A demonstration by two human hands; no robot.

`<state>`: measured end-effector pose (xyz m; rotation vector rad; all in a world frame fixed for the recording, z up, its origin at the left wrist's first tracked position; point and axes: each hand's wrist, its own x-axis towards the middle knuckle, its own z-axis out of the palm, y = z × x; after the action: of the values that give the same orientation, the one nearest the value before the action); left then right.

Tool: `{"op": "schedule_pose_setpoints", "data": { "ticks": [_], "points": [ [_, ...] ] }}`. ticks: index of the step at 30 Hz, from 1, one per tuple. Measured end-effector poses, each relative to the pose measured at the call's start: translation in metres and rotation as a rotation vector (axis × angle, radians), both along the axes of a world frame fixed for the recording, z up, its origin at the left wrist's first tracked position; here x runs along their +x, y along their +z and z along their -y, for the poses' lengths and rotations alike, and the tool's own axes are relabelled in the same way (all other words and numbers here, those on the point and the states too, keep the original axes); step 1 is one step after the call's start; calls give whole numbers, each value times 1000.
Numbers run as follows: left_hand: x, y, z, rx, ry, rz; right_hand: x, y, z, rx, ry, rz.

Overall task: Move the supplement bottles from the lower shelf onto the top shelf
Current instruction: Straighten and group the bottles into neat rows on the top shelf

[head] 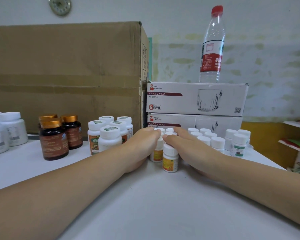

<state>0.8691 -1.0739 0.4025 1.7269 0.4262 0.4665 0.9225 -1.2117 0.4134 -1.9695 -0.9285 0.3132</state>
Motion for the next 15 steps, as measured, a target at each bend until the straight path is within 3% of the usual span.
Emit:
{"op": "schedule_pose_setpoints", "data": {
  "ticks": [4, 9, 12, 15],
  "points": [
    [-2, 3, 2, 70, -4, -27, -2, 3, 2, -32, 12, -22],
    [-6, 16, 8, 309, 48, 52, -19, 23, 19, -77, 4, 81],
    [-14, 30, 18, 545, -10, 60, -28, 41, 39, -109, 67, 258],
    [-19, 54, 33, 885, -20, -81, -28, 61, 64, -147, 38, 439]
  ]
}}
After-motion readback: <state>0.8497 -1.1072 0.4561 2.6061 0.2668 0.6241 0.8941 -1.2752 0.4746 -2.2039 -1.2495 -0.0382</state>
